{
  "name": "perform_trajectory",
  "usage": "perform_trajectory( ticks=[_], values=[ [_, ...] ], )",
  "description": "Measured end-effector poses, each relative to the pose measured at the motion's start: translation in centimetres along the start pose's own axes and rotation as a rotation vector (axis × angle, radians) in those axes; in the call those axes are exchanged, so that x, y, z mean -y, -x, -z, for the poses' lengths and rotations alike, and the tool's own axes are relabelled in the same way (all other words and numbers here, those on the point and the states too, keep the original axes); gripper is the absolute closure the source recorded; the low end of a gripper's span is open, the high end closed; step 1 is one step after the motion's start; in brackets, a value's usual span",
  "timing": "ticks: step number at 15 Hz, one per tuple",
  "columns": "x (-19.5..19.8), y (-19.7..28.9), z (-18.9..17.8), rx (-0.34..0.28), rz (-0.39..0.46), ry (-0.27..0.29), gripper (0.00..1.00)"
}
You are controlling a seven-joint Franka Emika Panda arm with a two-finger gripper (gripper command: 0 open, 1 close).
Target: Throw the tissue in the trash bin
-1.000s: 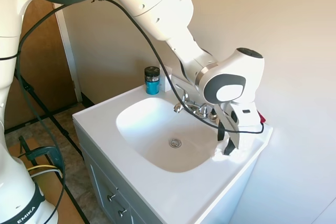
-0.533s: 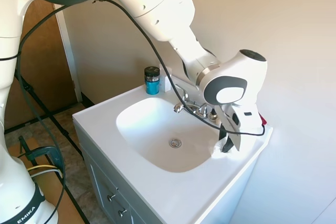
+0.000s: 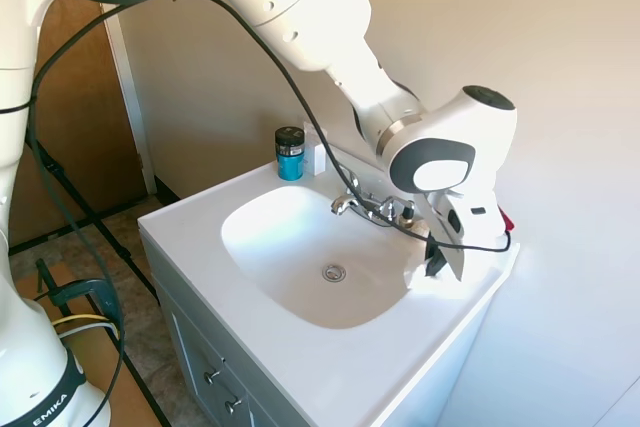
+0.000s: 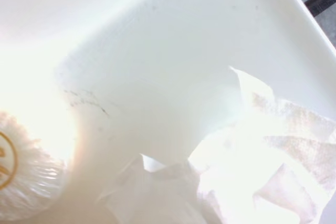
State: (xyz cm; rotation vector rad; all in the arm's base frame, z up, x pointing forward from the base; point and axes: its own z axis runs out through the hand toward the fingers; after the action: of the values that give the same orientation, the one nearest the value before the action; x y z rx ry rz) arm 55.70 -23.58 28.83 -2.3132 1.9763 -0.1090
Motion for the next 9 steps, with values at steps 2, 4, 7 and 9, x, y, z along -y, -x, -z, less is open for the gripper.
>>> perform_trajectory(
  ticks=[2, 4, 7, 9],
  values=[
    [1.0, 1.4, 4.2, 0.001, 0.025, -0.045, 1.0],
    [2.1, 4.2, 9.1, -0.004, 0.067, -0.099, 1.0],
    [3.4, 12.2, 14.7, -0.036, 0.157, -0.153, 1.0],
    [4.0, 18.9, 16.7, -0.059, 0.236, -0.172, 1.0]
  ],
)
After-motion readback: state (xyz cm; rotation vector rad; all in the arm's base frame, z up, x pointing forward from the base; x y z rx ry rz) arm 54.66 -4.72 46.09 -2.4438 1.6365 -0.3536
